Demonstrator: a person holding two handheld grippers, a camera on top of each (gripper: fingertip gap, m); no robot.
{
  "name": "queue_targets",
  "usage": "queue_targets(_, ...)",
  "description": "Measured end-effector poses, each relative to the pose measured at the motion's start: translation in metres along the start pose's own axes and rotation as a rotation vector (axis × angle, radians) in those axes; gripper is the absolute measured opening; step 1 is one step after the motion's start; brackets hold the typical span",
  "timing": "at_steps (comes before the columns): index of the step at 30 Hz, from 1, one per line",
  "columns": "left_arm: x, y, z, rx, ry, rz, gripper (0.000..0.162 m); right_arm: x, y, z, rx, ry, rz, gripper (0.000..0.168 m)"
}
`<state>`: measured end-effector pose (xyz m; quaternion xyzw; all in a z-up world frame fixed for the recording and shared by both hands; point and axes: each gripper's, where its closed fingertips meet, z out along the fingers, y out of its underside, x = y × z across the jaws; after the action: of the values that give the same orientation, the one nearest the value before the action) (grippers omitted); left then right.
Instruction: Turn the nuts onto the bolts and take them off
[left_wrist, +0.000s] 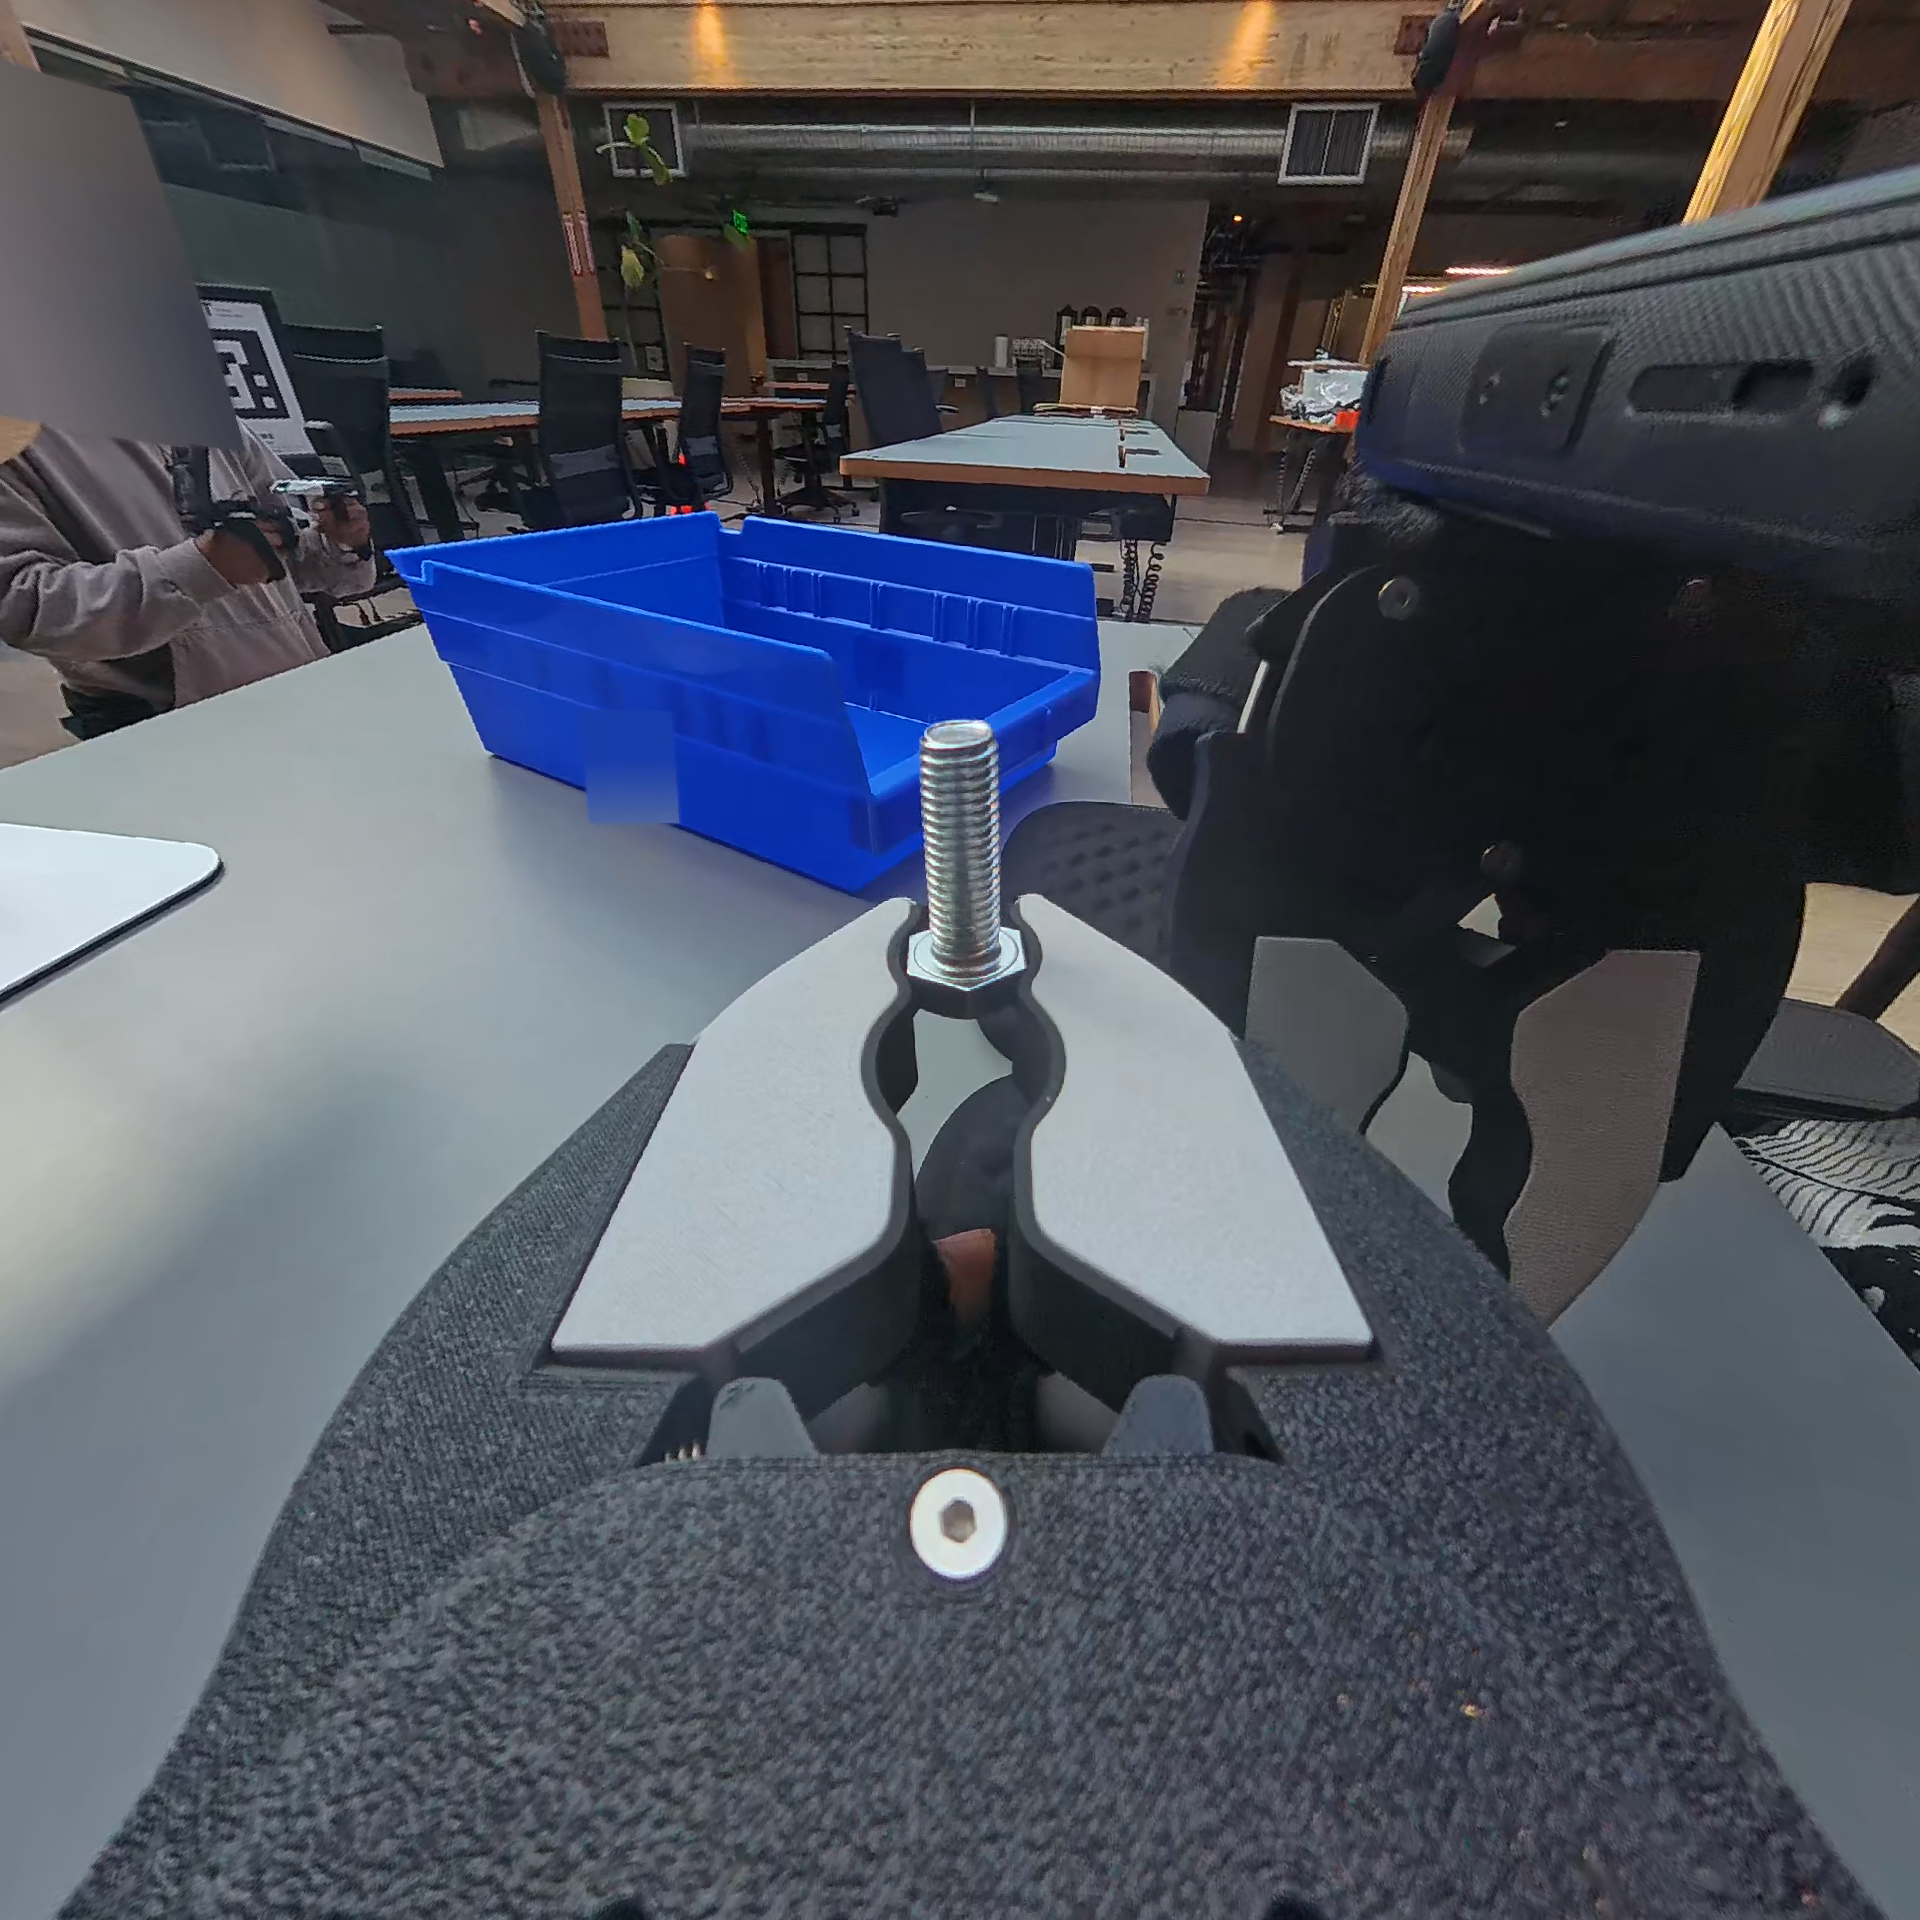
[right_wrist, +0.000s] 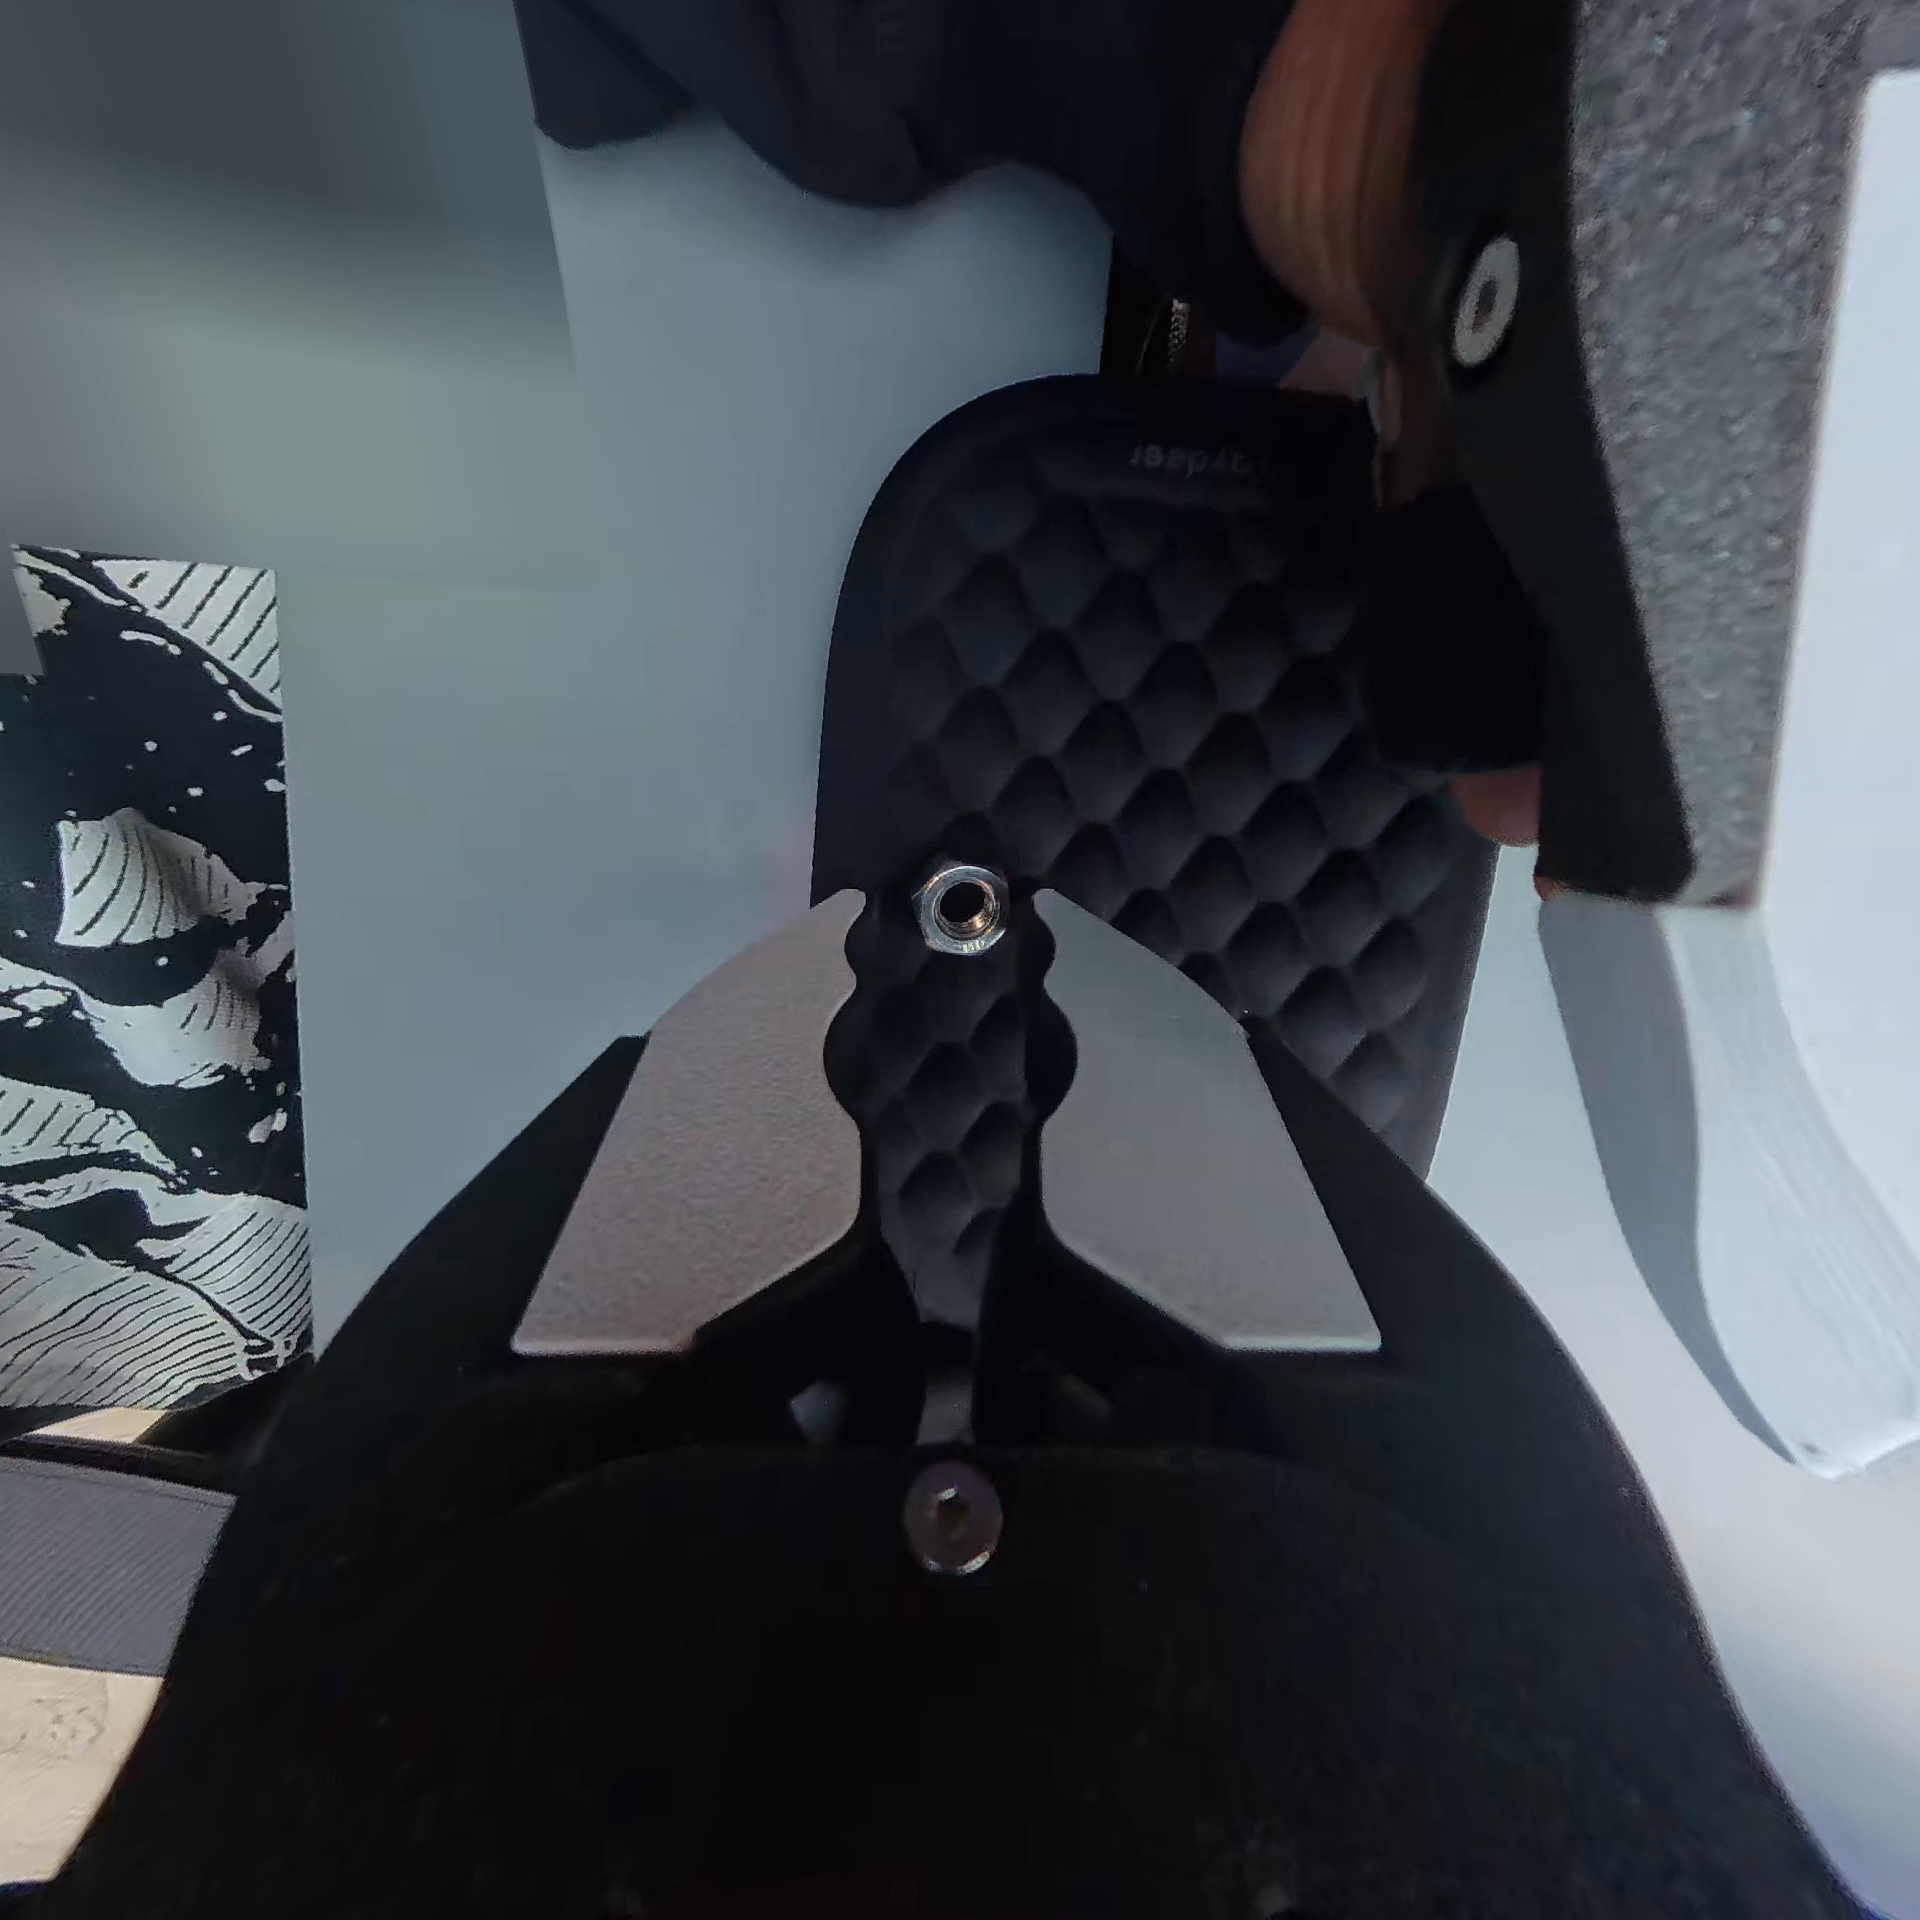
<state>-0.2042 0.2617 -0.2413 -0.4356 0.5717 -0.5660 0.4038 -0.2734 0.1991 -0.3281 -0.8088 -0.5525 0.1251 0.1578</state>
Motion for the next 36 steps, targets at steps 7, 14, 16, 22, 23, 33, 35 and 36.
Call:
queue_targets(7,0.001,0.001,0.000,-0.004,0.004,0.006,0.014,0.003,-0.001,0.001,-0.016,-0.022,0.005,0.020)
queue_targets(14,0.004,0.002,0.001,-0.013,0.021,0.017,0.014,0.002,-0.008,-0.021,0.029,-0.006,-0.060,0.017)
queue_targets(16,0.006,0.002,0.001,-0.017,0.034,0.020,0.014,0.006,-0.015,-0.054,0.078,0.023,-0.112,0.017)
queue_targets(22,0.018,0.009,0.003,-0.069,0.109,0.059,0.013,0.036,-0.031,-0.138,0.044,0.078,-0.409,0.017)
queue_targets(23,0.020,0.011,0.004,-0.080,0.122,0.064,0.014,0.040,-0.032,-0.140,0.012,0.063,-0.451,0.017)
queue_targets(33,0.025,0.014,0.003,-0.098,0.169,0.063,0.013,0.055,-0.035,-0.116,-0.143,-0.095,-0.681,0.018)
queue_targets(35,0.026,0.014,0.003,-0.097,0.172,0.063,0.013,0.058,-0.034,-0.114,-0.146,-0.091,-0.683,0.018)
queue_targets(36,0.026,0.014,0.003,-0.098,0.173,0.064,0.013,0.058,-0.034,-0.114,-0.146,-0.094,-0.684,0.018)
